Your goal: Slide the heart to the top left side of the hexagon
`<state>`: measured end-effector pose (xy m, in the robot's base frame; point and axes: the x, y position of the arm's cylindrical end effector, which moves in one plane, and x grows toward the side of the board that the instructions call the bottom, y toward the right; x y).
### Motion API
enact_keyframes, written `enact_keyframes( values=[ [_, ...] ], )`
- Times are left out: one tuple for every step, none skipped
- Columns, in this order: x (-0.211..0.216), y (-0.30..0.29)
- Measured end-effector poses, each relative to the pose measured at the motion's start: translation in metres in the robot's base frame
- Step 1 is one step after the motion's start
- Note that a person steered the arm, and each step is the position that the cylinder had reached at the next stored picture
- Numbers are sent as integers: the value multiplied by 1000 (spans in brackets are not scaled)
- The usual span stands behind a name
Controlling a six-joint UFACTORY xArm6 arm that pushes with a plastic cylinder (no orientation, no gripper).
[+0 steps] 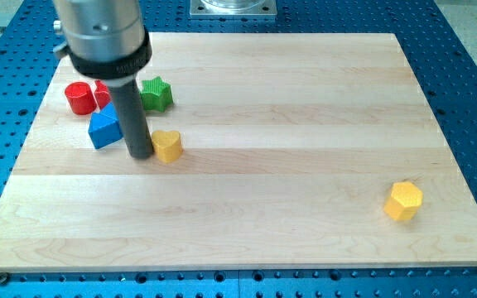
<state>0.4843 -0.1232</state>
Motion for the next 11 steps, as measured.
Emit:
enact_keyframes(
  values=[
    [17,77],
    [26,63],
    [35,-26],
    [-4,-39],
    [-17,8],
    [-17,85],
    [-46,144],
    [-87,137],
    [-102,154],
    [-95,204],
    [-83,227]
  ],
)
